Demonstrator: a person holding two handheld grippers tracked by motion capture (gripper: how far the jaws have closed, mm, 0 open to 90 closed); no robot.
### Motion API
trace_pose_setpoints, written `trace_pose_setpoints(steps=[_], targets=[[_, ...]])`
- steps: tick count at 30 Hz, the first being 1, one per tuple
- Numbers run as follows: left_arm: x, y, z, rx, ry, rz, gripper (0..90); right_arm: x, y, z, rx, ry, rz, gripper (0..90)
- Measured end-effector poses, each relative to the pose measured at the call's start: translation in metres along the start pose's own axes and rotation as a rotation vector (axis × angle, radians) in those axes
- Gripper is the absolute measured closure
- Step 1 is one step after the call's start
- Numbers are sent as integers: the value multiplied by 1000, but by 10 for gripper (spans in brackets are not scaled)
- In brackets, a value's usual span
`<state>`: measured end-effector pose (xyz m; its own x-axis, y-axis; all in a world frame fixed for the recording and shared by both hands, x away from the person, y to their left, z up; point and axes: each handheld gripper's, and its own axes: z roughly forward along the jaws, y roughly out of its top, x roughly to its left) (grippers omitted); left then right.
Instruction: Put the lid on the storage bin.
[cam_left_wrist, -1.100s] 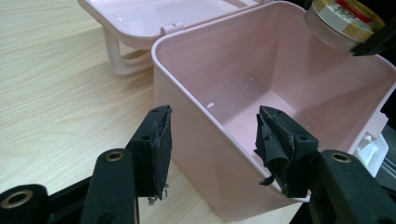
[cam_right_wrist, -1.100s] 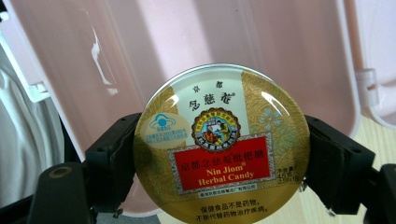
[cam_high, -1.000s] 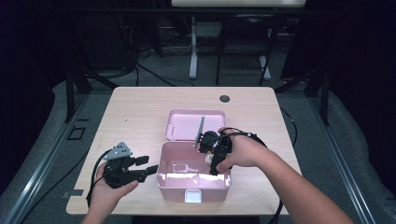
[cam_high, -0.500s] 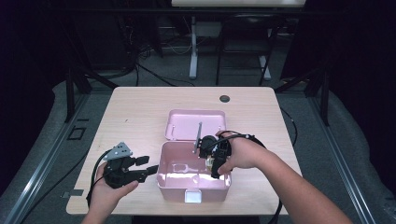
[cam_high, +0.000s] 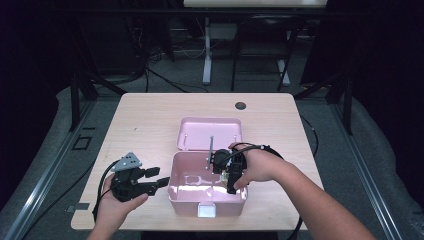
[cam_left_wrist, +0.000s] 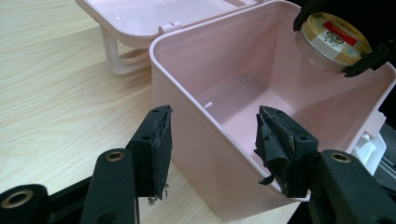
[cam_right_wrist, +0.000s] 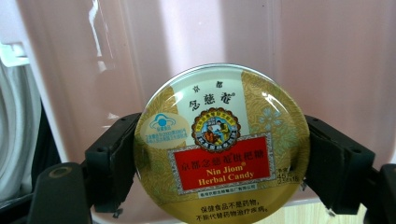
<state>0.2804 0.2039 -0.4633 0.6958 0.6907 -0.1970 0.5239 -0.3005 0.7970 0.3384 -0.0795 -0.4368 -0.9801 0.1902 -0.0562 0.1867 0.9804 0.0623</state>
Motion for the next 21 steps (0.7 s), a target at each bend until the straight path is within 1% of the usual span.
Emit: trace_pose_setpoints(steps=[3, 7, 9, 11, 12, 21], targets=[[0, 0, 0, 2, 0, 1, 457, 0, 0, 3, -7, 11, 13, 199], [0, 0, 1, 6, 0, 2, 459, -3, 0, 9, 6, 9, 18, 199], [0, 0, 1, 7, 0, 3, 459, -4, -1, 12, 3, 15, 23, 199], [0, 0, 1, 11, -7, 8, 462, -5, -1, 14, 1, 19, 17, 199], [-1, 0, 1, 11, -9, 3, 464, -6, -1, 14, 0, 17, 13, 199], [-2, 0, 2, 13, -7, 6, 464, -6, 1, 20, 20, 17, -2, 199]])
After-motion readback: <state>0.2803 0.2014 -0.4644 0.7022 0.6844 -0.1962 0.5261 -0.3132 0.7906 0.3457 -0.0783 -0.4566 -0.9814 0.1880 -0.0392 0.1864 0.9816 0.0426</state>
